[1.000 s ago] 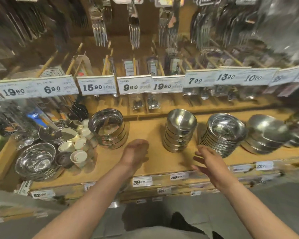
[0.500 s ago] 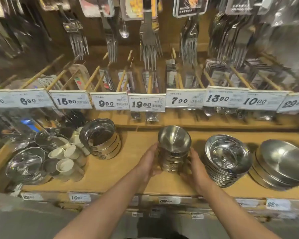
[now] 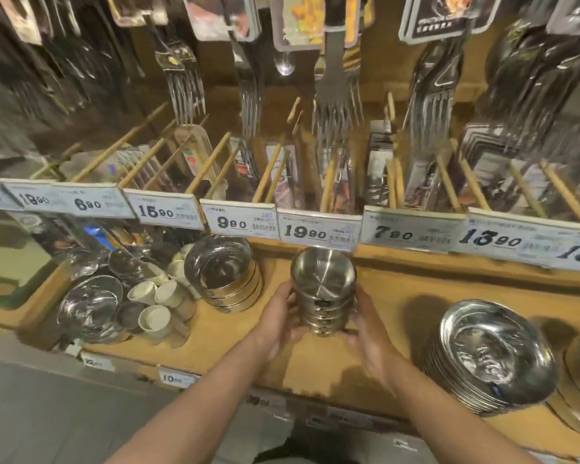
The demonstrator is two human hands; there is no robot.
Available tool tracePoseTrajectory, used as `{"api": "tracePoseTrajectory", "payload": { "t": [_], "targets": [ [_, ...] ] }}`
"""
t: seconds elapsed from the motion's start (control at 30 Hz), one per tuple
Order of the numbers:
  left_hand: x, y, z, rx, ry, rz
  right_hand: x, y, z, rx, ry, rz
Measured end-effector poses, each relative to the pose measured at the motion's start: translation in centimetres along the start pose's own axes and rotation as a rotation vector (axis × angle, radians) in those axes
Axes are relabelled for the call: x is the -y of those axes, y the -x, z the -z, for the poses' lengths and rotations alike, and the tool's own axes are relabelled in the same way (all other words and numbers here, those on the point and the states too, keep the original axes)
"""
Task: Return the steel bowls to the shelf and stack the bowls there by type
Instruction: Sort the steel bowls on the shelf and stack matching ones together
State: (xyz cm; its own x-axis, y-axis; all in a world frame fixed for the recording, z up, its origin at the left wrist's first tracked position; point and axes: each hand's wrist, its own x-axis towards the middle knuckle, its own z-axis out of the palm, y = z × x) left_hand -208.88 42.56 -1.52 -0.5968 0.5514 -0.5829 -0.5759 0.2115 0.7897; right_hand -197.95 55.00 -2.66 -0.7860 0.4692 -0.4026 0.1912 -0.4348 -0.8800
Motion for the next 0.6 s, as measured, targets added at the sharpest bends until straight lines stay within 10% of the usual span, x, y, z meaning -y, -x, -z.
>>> {"api": "tracePoseTrajectory", "payload": {
  "t": [0.6],
  "targets": [
    [-3.1, -5.1, 3.9, 0.065, -0.124, 0.003, -1.3, -4.5, -3.3, -0.157, -0.073, 0.024]
  ]
}}
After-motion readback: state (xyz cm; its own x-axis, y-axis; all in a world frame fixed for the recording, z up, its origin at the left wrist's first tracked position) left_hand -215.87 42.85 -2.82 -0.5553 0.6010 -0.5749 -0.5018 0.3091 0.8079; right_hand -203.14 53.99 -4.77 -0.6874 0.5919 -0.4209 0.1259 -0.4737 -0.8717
